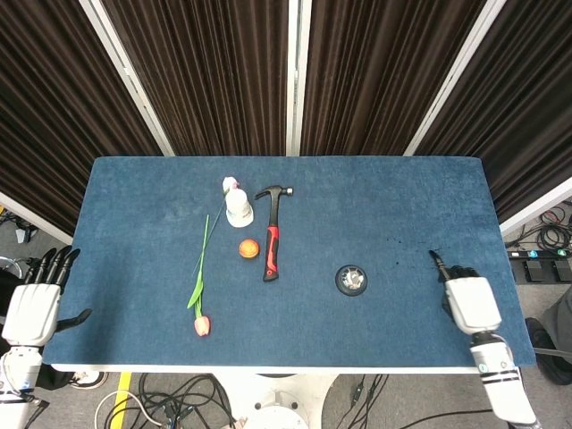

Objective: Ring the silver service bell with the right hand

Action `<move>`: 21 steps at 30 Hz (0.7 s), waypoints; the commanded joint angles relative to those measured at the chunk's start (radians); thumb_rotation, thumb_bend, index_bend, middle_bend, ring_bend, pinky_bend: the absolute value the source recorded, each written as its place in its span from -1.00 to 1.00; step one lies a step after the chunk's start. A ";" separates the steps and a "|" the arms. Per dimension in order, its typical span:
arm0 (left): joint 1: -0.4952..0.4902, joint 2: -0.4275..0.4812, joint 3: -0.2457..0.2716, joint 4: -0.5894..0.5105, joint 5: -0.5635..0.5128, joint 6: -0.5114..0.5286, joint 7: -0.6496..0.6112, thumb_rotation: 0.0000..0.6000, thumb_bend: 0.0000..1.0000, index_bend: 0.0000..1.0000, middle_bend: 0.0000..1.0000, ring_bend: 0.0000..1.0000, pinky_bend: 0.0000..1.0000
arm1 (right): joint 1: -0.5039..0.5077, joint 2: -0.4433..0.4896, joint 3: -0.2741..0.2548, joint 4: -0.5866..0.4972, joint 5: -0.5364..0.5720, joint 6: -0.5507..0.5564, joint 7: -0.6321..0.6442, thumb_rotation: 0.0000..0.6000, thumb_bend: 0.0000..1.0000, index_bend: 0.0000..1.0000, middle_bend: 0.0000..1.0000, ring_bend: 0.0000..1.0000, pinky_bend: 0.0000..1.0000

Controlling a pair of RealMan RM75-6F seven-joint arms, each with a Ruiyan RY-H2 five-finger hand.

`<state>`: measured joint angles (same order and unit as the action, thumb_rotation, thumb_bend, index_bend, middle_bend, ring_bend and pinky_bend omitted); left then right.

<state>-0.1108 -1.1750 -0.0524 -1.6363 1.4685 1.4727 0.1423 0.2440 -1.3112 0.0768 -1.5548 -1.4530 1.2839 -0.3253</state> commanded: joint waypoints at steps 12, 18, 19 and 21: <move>0.010 0.006 -0.003 0.015 -0.009 0.010 -0.026 1.00 -0.79 -0.84 -0.89 -1.00 -0.71 | 0.086 -0.154 -0.026 0.003 -0.019 -0.094 -0.209 1.00 1.00 -1.00 0.64 0.28 0.23; 0.010 0.001 -0.002 0.031 -0.017 0.002 -0.043 1.00 -0.78 -0.84 -0.89 -1.00 -0.71 | 0.100 -0.198 -0.033 0.019 0.032 -0.137 -0.269 1.00 1.00 -1.00 0.65 0.28 0.23; 0.010 0.001 -0.003 0.033 -0.017 0.001 -0.045 1.00 -0.78 -0.84 -0.89 -1.00 -0.71 | 0.102 -0.203 -0.034 0.021 0.038 -0.141 -0.274 1.00 1.00 -1.00 0.65 0.28 0.23; 0.010 0.000 -0.003 0.036 -0.017 0.001 -0.048 1.00 -0.78 -0.84 -0.89 -1.00 -0.71 | 0.106 -0.213 -0.035 0.025 0.051 -0.149 -0.285 1.00 1.00 -1.00 0.65 0.28 0.23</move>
<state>-0.1009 -1.1747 -0.0551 -1.6001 1.4518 1.4736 0.0938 0.3470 -1.5200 0.0434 -1.5325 -1.4063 1.1390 -0.6061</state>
